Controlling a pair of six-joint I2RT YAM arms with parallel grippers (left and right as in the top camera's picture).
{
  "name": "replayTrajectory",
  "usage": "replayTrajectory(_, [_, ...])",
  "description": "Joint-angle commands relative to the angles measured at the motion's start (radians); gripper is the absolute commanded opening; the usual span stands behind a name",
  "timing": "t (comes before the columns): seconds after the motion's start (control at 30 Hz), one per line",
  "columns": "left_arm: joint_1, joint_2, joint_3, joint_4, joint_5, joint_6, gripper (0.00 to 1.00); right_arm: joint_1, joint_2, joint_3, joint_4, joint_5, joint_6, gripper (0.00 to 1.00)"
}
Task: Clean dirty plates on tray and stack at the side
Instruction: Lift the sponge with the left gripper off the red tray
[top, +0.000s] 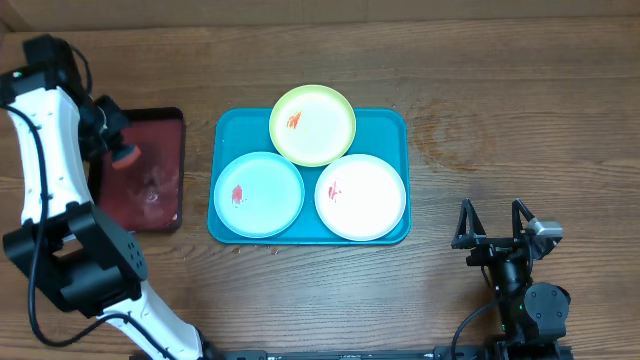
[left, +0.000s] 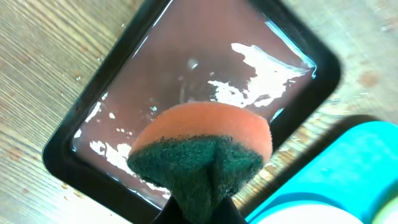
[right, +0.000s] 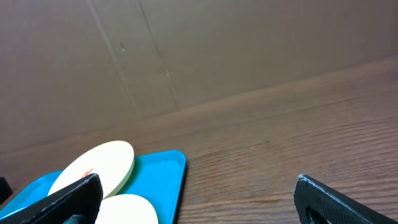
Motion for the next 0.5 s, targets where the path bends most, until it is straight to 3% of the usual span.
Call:
replayTrajectory(0.0, [-0.003, -0.015, -0.023, 0.019, 0.027, 0.003, 0.04, -0.005, -0.004, -0.01, 0.005, 0.0, 0.002, 1.0])
replayTrajectory(0.27, [-0.008, 0.015, -0.294, 0.17, 0.023, 0.004, 0.04, -0.005, -0.004, -0.01, 0.005, 0.0, 0.002, 1.0])
replayTrajectory(0.47, [-0.001, -0.027, -0.07, -0.008, 0.05, 0.006, 0.04, -0.005, -0.004, -0.01, 0.005, 0.0, 0.002, 1.0])
